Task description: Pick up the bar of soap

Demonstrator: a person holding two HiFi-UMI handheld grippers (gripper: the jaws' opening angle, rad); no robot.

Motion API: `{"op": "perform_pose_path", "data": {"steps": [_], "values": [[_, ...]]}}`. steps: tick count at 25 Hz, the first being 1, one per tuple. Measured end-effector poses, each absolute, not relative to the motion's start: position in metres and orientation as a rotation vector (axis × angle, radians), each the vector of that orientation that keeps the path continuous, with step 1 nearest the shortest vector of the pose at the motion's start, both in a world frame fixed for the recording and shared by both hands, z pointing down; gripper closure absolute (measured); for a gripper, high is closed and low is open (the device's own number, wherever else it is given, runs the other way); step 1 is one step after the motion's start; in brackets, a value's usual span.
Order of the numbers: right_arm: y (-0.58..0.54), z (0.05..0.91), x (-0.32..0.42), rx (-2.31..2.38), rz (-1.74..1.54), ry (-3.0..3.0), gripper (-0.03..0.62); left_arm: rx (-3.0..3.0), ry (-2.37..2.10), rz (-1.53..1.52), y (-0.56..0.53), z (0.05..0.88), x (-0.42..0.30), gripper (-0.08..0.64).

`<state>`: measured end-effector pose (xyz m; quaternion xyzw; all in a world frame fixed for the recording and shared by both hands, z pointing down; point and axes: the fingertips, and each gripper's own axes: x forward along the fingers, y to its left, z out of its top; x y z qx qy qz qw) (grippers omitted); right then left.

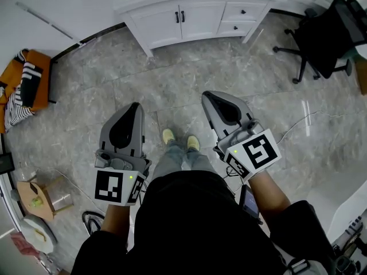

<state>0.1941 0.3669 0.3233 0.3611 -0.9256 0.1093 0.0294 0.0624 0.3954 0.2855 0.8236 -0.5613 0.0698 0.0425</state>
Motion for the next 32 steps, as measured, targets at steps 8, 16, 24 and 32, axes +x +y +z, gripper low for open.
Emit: {"op": "perform_pose_path", "data": {"steps": [8, 16, 24, 32], "values": [[0.364, 0.319, 0.186, 1.131, 0.308, -2.856, 0.586, 2.544, -1.682, 0.187, 0.39, 0.289, 0.057, 0.549], [0.348, 0.321, 0.153, 1.097, 0.292, -2.833, 0.586, 2.535, -1.674, 0.15, 0.373, 0.297, 0.028, 0.549], [0.307, 0.315, 0.098, 1.051, 0.261, -2.825, 0.586, 2.517, -1.69, 0.105, 0.331, 0.293, -0.023, 0.549], [0.276, 0.314, 0.047, 1.018, 0.228, -2.79, 0.586, 2.483, -1.709, 0.042, 0.301, 0.296, -0.076, 0.549]]}}
